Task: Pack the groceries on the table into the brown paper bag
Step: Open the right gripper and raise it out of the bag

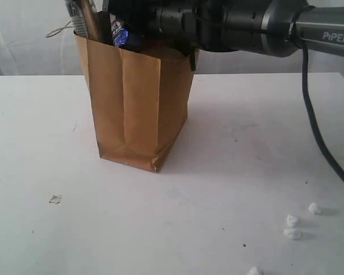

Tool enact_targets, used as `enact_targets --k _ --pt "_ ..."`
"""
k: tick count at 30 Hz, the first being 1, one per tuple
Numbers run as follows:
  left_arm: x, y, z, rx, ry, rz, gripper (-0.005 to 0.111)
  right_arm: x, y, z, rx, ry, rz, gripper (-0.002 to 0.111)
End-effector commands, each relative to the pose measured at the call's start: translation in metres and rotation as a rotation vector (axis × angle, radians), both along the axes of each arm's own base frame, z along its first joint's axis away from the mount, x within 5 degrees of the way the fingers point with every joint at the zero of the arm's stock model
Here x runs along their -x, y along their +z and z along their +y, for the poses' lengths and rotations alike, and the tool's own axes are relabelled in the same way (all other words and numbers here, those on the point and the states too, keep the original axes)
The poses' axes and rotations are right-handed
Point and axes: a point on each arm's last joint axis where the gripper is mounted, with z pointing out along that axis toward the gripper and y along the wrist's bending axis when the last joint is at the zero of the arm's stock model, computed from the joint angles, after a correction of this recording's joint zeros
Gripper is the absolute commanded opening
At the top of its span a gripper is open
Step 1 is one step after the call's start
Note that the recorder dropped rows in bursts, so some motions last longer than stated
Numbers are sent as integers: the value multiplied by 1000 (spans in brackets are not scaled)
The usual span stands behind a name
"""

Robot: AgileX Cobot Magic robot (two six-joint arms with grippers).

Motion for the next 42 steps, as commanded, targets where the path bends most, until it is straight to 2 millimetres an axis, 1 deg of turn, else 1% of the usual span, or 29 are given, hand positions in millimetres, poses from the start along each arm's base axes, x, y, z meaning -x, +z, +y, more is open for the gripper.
enact_targets --k 1,9,10,15,28,31,32,37,40,42 --pt "1 -1 0 11 -2 2 0 -3 -2 -4 31 -15 -13 37" --pt "1 -1 0 11 -2 2 0 -3 -2 -4 31 -15 -13 38" --pt "1 -1 0 11 -2 2 0 -3 -2 -4 31 -15 -13 39" --pt "1 -1 0 11 -2 2 0 -3 -2 -4 31 -15 -13 53" --pt "1 -1 0 11 -2 2 0 -2 -2 -4 29 -8 -12 54" --pt "1 -1 0 11 -2 2 0 5 9 -1 1 54 -30 54" --pt "1 -1 0 11 -2 2 0 10 20 -2 -15 74 -49 54" --pt "1 -1 0 11 -2 2 0 20 45 -9 -19 76 -113 53" --pt "1 -1 0 11 -2 2 0 24 55 -12 9 71 -164 52" --pt "1 -1 0 11 -2 2 0 25 58 -13 24 74 -181 51"
